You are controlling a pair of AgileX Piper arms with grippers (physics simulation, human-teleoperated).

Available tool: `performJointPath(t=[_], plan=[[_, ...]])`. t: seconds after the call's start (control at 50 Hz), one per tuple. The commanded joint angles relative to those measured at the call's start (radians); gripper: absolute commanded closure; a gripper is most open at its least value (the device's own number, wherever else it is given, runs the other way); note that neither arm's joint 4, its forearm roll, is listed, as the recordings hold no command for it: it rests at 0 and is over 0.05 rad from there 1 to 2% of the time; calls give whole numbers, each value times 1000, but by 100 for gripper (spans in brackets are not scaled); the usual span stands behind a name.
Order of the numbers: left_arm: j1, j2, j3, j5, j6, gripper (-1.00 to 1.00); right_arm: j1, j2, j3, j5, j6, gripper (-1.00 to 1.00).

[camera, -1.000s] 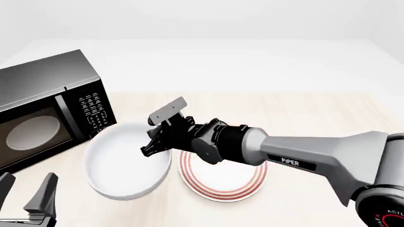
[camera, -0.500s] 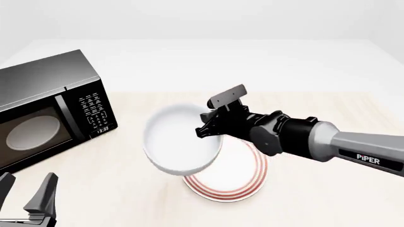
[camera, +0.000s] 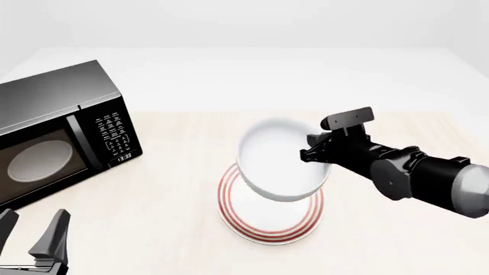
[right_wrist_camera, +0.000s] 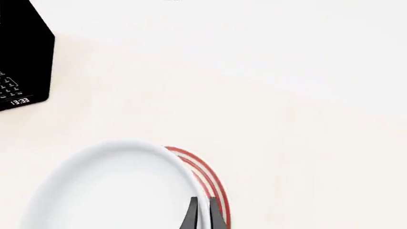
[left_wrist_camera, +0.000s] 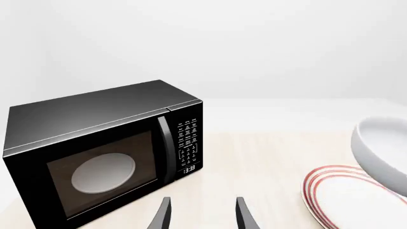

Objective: Put the white bowl to the right of the plate.

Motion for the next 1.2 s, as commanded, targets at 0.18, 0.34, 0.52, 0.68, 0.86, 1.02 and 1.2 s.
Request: performJointPath(t=[0.18, 0.34, 0.52, 0.68, 0.86, 1.02, 1.2], plan=[[0, 0, 0, 0, 0, -100, -202, -129, 138, -19, 1, 100], [0, 0, 0, 0, 0, -100, -283, -211, 201, -10, 6, 100], [0, 0, 0, 0, 0, -100, -349, -256, 264, -13, -9, 100], [0, 0, 0, 0, 0, -100, -432, -292, 323, -22, -13, 100], [0, 0, 0, 0, 0, -100, -522, -367, 379, -6, -21, 100], [0, 0, 0, 0, 0, -100, -587, -386, 405, -12, -23, 100], [0, 0, 0, 0, 0, -100, -659, -408, 424, -16, -19, 100]])
